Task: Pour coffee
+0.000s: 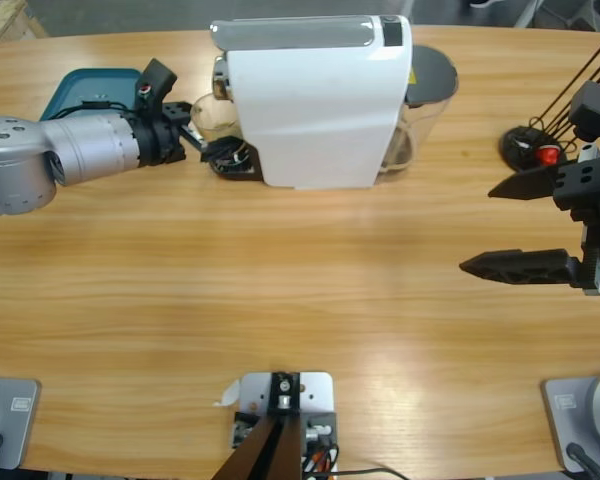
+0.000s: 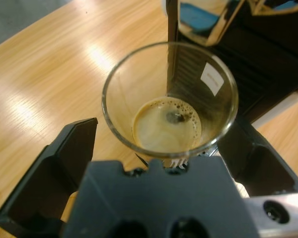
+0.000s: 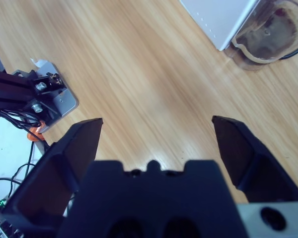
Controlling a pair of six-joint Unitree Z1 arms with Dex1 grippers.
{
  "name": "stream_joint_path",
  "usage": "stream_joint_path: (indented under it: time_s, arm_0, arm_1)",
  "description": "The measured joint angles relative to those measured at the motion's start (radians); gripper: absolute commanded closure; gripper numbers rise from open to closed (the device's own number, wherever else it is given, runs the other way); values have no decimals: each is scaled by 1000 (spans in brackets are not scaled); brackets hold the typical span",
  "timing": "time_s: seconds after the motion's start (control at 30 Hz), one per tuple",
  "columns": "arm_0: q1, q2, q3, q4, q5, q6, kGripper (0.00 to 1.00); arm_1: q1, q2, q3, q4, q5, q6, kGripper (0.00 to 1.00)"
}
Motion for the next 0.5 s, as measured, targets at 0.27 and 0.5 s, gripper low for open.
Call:
stream_joint_path:
  time_s: [0.27,0.5]
  arm_0:
    - [1,27,0,-41,-32,0,225]
    - [14,28,0,-43,-65,0,743]
  arm_1:
    - [0,0,0,0,0,0,0]
    - [0,3,0,0,0,0,0]
